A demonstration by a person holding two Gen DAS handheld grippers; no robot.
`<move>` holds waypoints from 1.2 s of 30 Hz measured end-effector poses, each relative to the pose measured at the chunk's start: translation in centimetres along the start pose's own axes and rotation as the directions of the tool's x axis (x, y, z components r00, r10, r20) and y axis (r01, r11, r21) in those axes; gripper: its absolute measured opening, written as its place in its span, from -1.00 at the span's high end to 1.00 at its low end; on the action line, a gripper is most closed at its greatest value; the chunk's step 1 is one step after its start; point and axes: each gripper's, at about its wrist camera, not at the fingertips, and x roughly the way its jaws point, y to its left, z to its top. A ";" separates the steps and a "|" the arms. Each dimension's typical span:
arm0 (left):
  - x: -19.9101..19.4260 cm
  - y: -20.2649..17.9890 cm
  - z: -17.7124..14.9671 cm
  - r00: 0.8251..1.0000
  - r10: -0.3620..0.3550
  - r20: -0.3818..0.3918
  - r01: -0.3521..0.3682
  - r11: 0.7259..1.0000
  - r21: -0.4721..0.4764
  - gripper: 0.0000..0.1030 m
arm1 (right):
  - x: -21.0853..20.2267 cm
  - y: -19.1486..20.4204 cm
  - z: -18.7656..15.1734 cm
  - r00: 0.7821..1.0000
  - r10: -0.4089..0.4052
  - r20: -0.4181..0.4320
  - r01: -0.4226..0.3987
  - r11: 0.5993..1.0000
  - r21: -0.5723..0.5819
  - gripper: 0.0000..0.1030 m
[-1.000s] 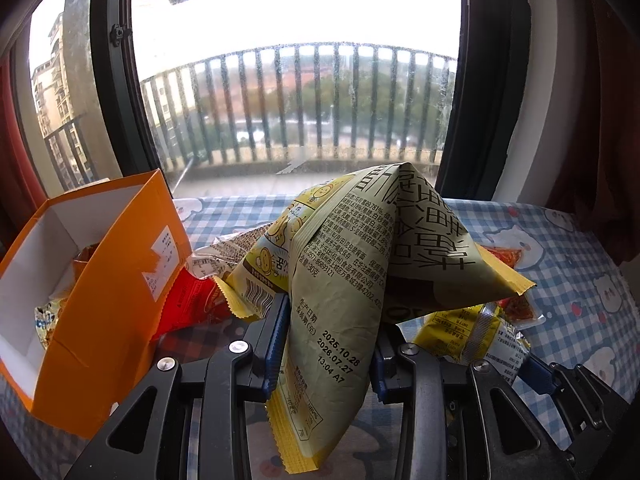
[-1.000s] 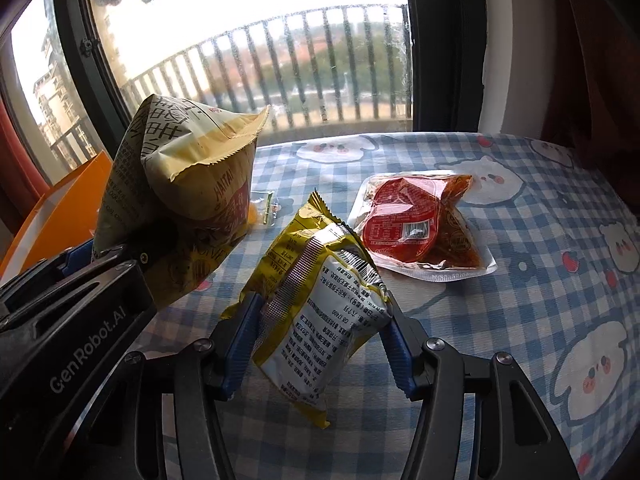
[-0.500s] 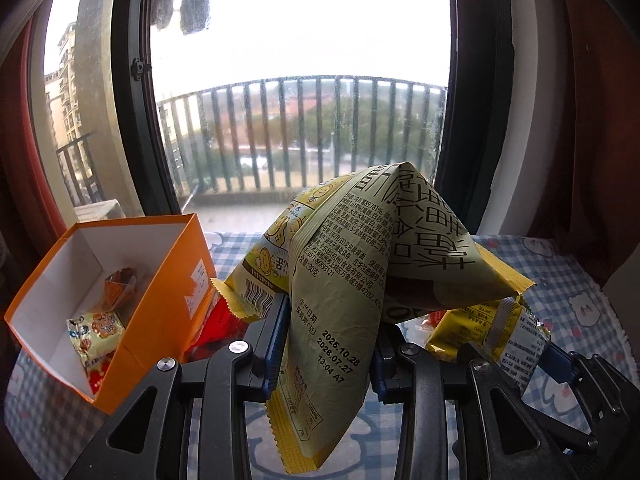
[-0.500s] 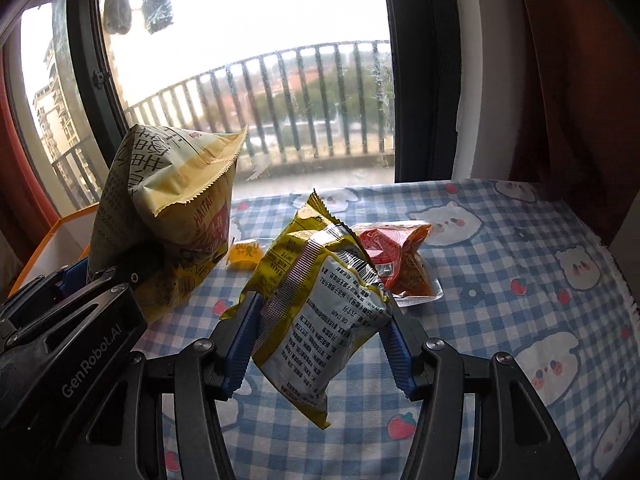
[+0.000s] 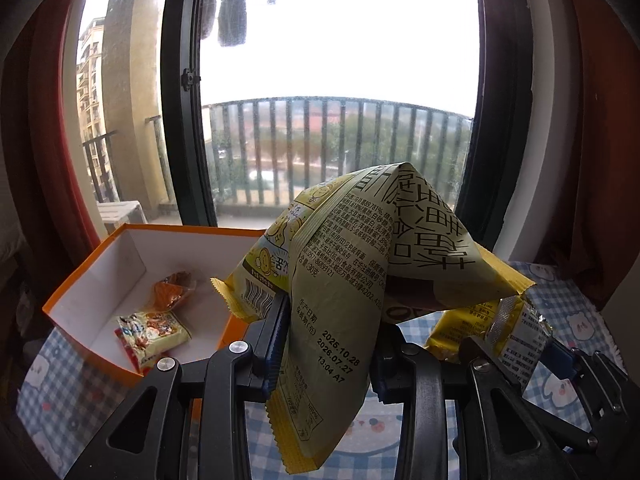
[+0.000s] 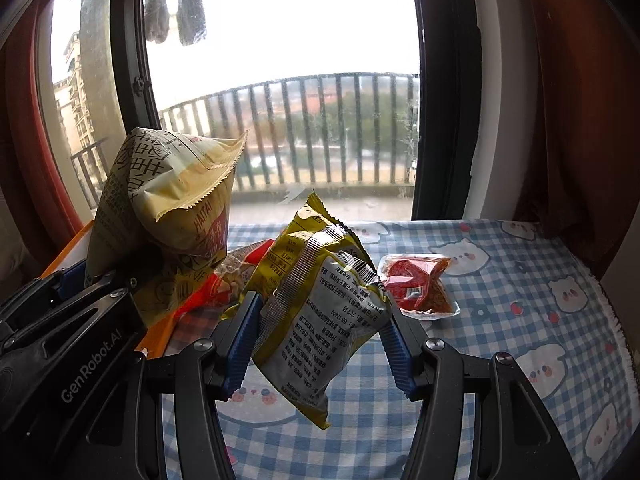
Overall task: Organize snacks
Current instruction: 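Carry both held bags over the open orange box, then open both tools to drop the bags into the orange box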
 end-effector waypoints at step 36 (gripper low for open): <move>2.5 21.7 3.4 0.957 0.291 -0.016 -0.289 0.941 -0.174 -0.36 | 8.3 25.0 4.4 0.964 0.259 -0.059 -0.265 0.932 -0.248 -0.67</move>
